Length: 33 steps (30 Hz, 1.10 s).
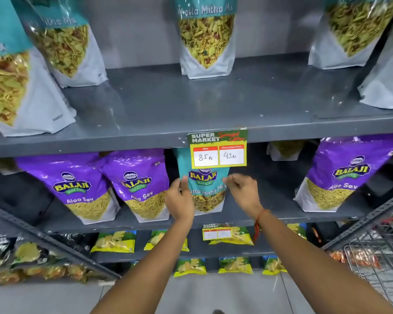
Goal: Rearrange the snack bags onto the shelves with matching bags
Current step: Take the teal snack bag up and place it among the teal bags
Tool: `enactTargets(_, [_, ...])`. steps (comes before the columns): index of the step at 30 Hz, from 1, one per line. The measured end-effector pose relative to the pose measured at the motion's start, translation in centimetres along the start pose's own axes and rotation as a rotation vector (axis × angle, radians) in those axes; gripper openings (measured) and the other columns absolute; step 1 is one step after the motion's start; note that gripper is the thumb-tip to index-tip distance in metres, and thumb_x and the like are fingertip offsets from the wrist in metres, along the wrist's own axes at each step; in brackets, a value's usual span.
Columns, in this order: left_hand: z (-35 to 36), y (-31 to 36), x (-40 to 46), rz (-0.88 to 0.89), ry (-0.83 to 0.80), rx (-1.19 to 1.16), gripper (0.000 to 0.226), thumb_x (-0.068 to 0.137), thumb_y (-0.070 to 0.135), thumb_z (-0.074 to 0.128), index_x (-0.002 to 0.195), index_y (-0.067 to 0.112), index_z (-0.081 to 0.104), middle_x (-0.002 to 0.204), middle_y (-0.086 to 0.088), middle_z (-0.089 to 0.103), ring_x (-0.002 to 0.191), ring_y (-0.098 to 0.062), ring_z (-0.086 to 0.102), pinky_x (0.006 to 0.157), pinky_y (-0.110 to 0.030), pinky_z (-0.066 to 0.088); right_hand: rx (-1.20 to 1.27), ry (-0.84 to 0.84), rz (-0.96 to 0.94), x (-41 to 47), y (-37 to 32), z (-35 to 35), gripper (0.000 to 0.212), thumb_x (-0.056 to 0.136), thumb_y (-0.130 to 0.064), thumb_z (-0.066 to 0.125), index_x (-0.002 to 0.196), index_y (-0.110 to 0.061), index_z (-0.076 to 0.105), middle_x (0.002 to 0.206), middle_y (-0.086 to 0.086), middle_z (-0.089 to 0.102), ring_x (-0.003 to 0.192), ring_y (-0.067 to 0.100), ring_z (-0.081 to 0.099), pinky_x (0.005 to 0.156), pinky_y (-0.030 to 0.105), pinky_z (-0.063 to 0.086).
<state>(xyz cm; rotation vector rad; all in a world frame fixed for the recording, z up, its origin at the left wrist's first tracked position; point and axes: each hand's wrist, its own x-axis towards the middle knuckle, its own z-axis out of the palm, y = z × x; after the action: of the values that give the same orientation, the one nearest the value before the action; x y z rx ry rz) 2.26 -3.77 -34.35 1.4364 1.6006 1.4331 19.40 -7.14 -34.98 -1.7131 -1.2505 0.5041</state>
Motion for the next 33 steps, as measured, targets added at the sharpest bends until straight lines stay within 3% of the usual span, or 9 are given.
enactTargets(2, [-0.6, -0.3, -0.9, 0.006, -0.012, 0.003, 0.037, 0.095, 0.037, 0.052, 0.065, 0.015, 0.053, 0.05, 0.006, 0.041, 0.047, -0.01, 0.035, 0.051, -0.032, 0.027, -0.046, 0.006, -0.019, -0.7, 0.1, -0.8, 0.036, 0.09, -0.024, 0.066, 0.061, -0.003, 0.057, 0.053, 0.008, 0.054, 0.052, 0.013, 0.041, 0.051, 0.033, 0.03])
enactTargets(7, [-3.8, 0.5, -5.8, 0.039, -0.07, -0.003, 0.035, 0.095, 0.037, 0.052, 0.064, 0.02, 0.052, 0.048, 0.004, 0.042, 0.047, -0.013, 0.036, 0.05, -0.032, 0.029, -0.069, 0.024, -0.047, -6.1, -0.7, -2.9, 0.049, 0.088, -0.027, 0.066, 0.05, -0.016, 0.036, 0.044, -0.004, 0.039, 0.044, 0.012, 0.03, 0.046, 0.025, 0.023])
enactTargets(13, [-10.8, 1.5, -11.1, 0.131, -0.078, -0.066, 0.033, 0.088, 0.047, 0.052, 0.065, 0.024, 0.058, 0.049, 0.004, 0.051, 0.048, -0.006, 0.042, 0.047, -0.038, 0.04, -0.042, -0.01, -0.154, -13.8, -4.2, -5.9, 0.042, 0.087, -0.024, 0.067, 0.056, -0.006, 0.045, 0.048, -0.002, 0.035, 0.049, 0.007, 0.028, 0.05, 0.03, 0.027])
enactTargets(17, [-14.8, 6.9, -10.5, 0.233, -0.071, -0.276, 0.04, 0.086, 0.047, 0.056, 0.055, 0.024, 0.044, 0.05, 0.009, 0.031, 0.051, -0.004, 0.026, 0.046, -0.026, 0.022, -0.034, 0.042, -0.326, -14.9, -10.7, -8.9, 0.041, 0.085, -0.024, 0.068, 0.053, -0.016, 0.043, 0.047, -0.003, 0.034, 0.049, 0.002, 0.029, 0.049, 0.025, 0.028])
enactTargets(19, [-16.2, 10.8, -8.8, 0.316, -0.054, -0.336, 0.045, 0.086, 0.042, 0.057, 0.054, 0.018, 0.037, 0.056, 0.01, 0.027, 0.055, -0.006, 0.023, 0.05, -0.028, 0.019, 0.01, 0.097, -0.414, -14.2, -15.0, -10.7, 0.038, 0.084, -0.022, 0.067, 0.053, -0.012, 0.047, 0.047, 0.001, 0.038, 0.05, 0.0, 0.031, 0.048, 0.024, 0.03])
enactTargets(23, [-16.8, 18.6, -2.8, 0.456, 0.017, -0.417, 0.051, 0.088, 0.033, 0.062, 0.065, -0.011, 0.05, 0.063, -0.005, 0.035, 0.062, -0.01, 0.029, 0.055, -0.033, 0.024, 0.121, 0.229, -0.544, -10.4, -22.9, -14.3, 0.029, 0.083, -0.017, 0.07, 0.058, -0.005, 0.063, 0.053, 0.011, 0.059, 0.056, 0.0, 0.044, 0.055, 0.029, 0.041])
enactTargets(29, [-14.9, 28.4, 5.6, 0.471, -0.003, -0.496, 0.045, 0.086, 0.038, 0.061, 0.051, 0.019, 0.04, 0.055, 0.006, 0.031, 0.061, -0.014, 0.025, 0.057, -0.035, 0.02, 0.157, 0.403, -0.67, -1.4, -29.9, -17.1, 0.026, 0.082, -0.019, 0.07, 0.059, -0.008, 0.067, 0.05, -0.001, 0.057, 0.05, -0.004, 0.046, 0.053, 0.021, 0.039])
enactTargets(31, [-13.7, 29.6, 7.9, 0.446, -0.005, -0.535, 0.035, 0.088, 0.031, 0.063, 0.055, 0.026, 0.052, 0.054, 0.013, 0.045, 0.06, -0.008, 0.036, 0.057, -0.031, 0.031, 0.152, 0.418, -0.654, 1.4, -30.5, -17.1, 0.025, 0.081, -0.02, 0.07, 0.059, -0.008, 0.068, 0.046, -0.009, 0.051, 0.043, -0.003, 0.046, 0.05, 0.014, 0.033])
enactTargets(33, [-12.4, 29.6, 10.0, 0.436, -0.011, -0.521, 0.024, 0.086, 0.037, 0.063, 0.067, 0.022, 0.06, 0.07, 0.002, 0.057, 0.069, -0.011, 0.047, 0.066, -0.031, 0.039, 0.14, 0.423, -0.625, 3.6, -30.5, -16.6, 0.025, 0.081, -0.021, 0.07, 0.059, -0.01, 0.07, 0.043, -0.012, 0.049, 0.042, 0.0, 0.048, 0.05, 0.016, 0.033])
